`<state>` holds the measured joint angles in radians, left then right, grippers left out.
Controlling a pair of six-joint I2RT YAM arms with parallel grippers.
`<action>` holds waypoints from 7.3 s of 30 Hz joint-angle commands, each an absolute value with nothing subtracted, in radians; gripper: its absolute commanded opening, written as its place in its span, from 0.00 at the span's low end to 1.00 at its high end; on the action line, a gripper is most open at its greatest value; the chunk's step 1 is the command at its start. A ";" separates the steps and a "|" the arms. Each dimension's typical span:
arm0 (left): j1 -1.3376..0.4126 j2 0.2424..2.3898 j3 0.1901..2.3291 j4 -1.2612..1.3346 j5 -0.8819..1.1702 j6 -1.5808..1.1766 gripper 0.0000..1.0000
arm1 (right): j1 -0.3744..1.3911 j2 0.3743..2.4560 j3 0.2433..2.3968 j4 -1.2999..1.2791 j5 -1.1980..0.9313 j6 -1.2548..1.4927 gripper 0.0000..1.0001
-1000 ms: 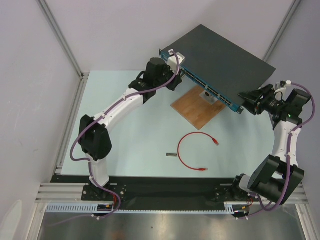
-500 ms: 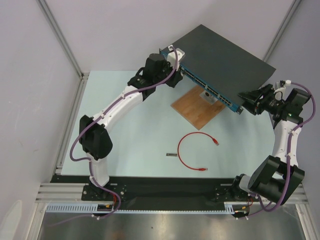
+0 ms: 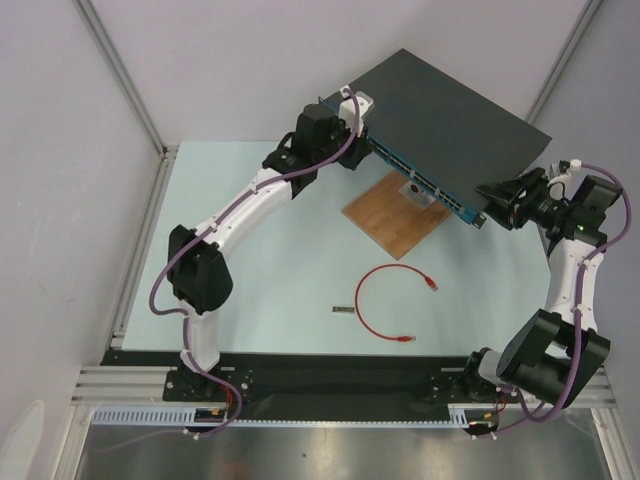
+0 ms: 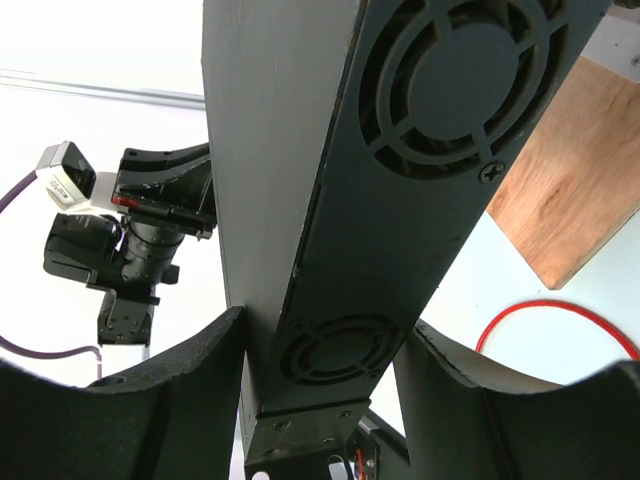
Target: Insert the plug into the switch port
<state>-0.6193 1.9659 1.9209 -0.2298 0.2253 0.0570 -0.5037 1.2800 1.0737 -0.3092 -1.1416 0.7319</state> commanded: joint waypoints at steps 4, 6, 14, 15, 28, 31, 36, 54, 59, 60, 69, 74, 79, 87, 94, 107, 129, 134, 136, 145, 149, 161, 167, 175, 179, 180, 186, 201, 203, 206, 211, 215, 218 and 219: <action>-0.626 1.959 1.980 -0.074 0.278 0.021 0.16 | -0.428 1.327 1.117 -0.183 -1.012 0.617 0.00; -0.623 1.941 1.958 -0.086 0.285 0.041 0.23 | -0.437 1.330 1.120 -0.186 -1.023 0.618 0.00; -0.589 1.795 1.845 -0.163 0.322 0.078 0.38 | -0.457 1.330 1.129 -0.192 -1.037 0.617 0.00; -0.584 1.786 1.823 -0.169 0.322 0.081 0.40 | -0.459 1.330 1.129 -0.196 -1.037 0.612 0.00; -0.584 1.827 1.827 -0.215 0.276 0.117 0.14 | -0.460 1.342 1.141 -0.207 -1.032 0.607 0.00; -0.584 1.845 1.844 -0.224 0.270 0.118 0.04 | -0.460 1.342 1.143 -0.207 -1.031 0.607 0.00; -0.584 1.861 1.851 -0.219 0.267 0.124 0.00 | -0.460 1.347 1.143 -0.213 -1.031 0.600 0.00; -0.591 1.999 2.008 -0.186 0.293 0.045 0.00 | -0.463 1.361 1.141 -0.230 -1.032 0.578 0.00; -0.589 2.006 2.000 -0.135 0.299 0.006 0.00 | -0.465 1.367 1.141 -0.233 -1.032 0.575 0.00; -0.589 2.005 1.994 -0.109 0.304 -0.024 0.00 | -0.465 1.367 1.140 -0.233 -1.032 0.574 0.00; -0.607 2.034 2.028 -0.015 0.298 -0.100 0.00 | -0.474 1.379 1.141 -0.236 -1.029 0.563 0.00; -0.620 2.059 2.060 -0.009 0.290 -0.109 0.00 | -0.482 1.382 1.146 -0.245 -1.026 0.551 0.00; -0.621 2.100 2.101 -0.005 0.290 -0.140 0.00 | -0.482 1.381 1.146 -0.250 -1.019 0.543 0.00; -0.629 2.122 2.123 0.009 0.295 -0.121 0.00 | -0.483 1.393 1.163 -0.261 -1.011 0.531 0.00; -0.633 2.128 2.135 0.024 0.295 -0.123 0.00 | -0.483 1.390 1.164 -0.278 -1.005 0.509 0.00; -0.653 2.177 2.143 0.086 0.287 -0.143 0.00 | -0.488 1.399 1.172 -0.282 -1.005 0.500 0.00; -0.584 1.680 1.456 0.135 0.518 0.098 0.51 | -0.583 1.456 1.244 -0.184 -0.996 0.555 0.00; -0.586 1.641 1.341 0.078 0.619 0.210 0.59 | -0.601 1.474 1.272 -0.164 -0.997 0.571 0.00; -0.594 1.655 1.331 0.040 0.637 0.277 0.64 | -0.609 1.479 1.278 -0.163 -0.997 0.569 0.00; -0.725 1.772 1.379 -0.175 0.585 0.555 0.74 | -0.557 1.451 1.249 -0.209 -1.008 0.531 0.04; -0.794 1.873 1.456 -0.239 0.545 0.598 0.74 | -0.557 1.411 1.218 -0.224 -1.012 0.525 0.37; -0.925 2.074 1.598 -0.210 0.492 0.722 0.79 | -0.587 1.266 1.198 -0.382 -1.002 0.431 0.96; -0.974 2.180 1.695 -0.170 0.555 0.750 0.82 | -0.610 1.207 1.195 -0.443 -1.008 0.390 1.00; -1.005 2.331 1.897 -0.250 0.577 0.753 0.84 | -0.643 1.174 1.236 -0.529 -1.017 0.318 1.00; -1.020 2.384 2.003 -0.385 0.609 0.842 0.81 | -0.660 1.173 1.250 -0.549 -1.028 0.305 1.00; -1.023 2.391 2.026 -0.415 0.606 0.863 0.81 | -0.663 1.175 1.252 -0.551 -1.029 0.304 1.00; -1.045 2.421 2.066 -0.595 0.571 0.977 0.78 | -0.680 1.177 1.264 -0.566 -1.039 0.287 1.00; -1.078 2.554 2.247 -0.692 0.431 1.035 0.80 | -0.683 1.193 1.304 -0.594 -1.040 0.272 0.96; -1.083 2.551 2.231 -0.739 0.428 1.075 0.72 | -0.684 1.198 1.319 -0.603 -1.043 0.267 0.94; -1.085 2.528 2.188 -0.802 0.431 1.104 0.58 | -0.684 1.203 1.322 -0.604 -1.051 0.264 0.87; -1.085 2.476 2.099 -0.844 0.454 1.141 0.43 | -0.684 1.200 1.321 -0.592 -1.066 0.276 0.78; -1.085 2.439 2.018 -0.861 0.454 1.158 0.26 | -0.686 1.183 1.330 -0.609 -1.078 0.253 0.75; -1.080 2.375 1.933 -0.818 0.453 1.157 0.25 | -0.684 1.172 1.328 -0.612 -1.100 0.253 0.73; -1.077 2.356 1.913 -0.799 0.459 1.155 0.23 | -0.684 1.172 1.328 -0.614 -1.106 0.255 0.73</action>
<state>-1.0779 2.4008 1.9999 -0.7143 0.4515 1.1282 -0.6785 1.1992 1.2854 -0.6136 -1.0634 0.2733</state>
